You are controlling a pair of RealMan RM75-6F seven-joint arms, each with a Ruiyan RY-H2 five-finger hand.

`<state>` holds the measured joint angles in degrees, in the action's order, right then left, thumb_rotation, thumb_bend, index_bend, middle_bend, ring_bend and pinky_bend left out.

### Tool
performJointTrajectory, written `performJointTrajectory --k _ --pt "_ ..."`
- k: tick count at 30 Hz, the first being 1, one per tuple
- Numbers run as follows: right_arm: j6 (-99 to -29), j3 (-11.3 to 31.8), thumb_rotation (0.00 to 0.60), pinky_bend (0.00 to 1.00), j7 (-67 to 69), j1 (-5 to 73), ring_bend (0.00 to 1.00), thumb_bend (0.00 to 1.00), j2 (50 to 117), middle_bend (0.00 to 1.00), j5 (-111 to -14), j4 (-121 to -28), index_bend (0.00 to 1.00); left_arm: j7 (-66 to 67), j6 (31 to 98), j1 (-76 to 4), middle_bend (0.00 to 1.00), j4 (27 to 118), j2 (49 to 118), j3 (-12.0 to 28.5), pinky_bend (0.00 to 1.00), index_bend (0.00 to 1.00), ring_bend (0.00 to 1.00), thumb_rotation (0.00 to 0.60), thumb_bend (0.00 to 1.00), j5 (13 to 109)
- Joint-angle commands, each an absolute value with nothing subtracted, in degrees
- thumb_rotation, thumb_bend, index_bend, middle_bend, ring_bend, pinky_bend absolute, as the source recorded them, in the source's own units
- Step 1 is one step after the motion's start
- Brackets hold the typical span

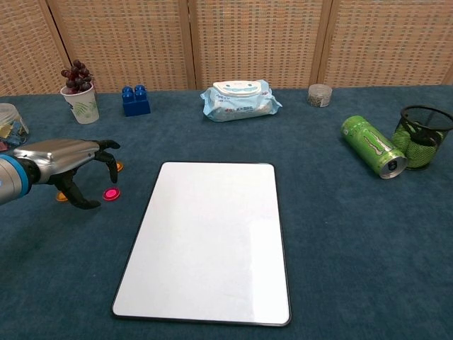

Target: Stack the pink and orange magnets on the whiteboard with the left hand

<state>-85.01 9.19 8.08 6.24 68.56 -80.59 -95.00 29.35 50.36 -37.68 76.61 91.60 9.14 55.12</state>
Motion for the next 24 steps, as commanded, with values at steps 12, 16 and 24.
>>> performJointTrajectory --k 12,16,24 --pt "-84.6 9.2 0.6 0.0 8.5 6.3 0.0 0.1 68.3 0.0 -80.3 -95.3 0.0 32.8 50.8 -39.3 0.0 76.8 92.6 8.5 0.0 0.54 0.0 0.6 0.33 50.6" --pt "-84.5 9.3 0.6 0.0 8.7 6.3 0.0 0.1 68.3 0.0 -80.2 -95.4 0.0 33.4 51.3 -39.5 0.0 77.5 92.3 8.3 0.0 0.55 0.0 0.6 0.34 49.9" --pt "-84.4 9.3 0.6 0.0 8.7 6.3 0.0 0.1 68.2 0.0 -80.2 -95.5 0.0 31.6 53.9 -39.6 0.0 83.3 89.4 9.0 0.0 0.55 0.0 0.6 0.34 52.4"
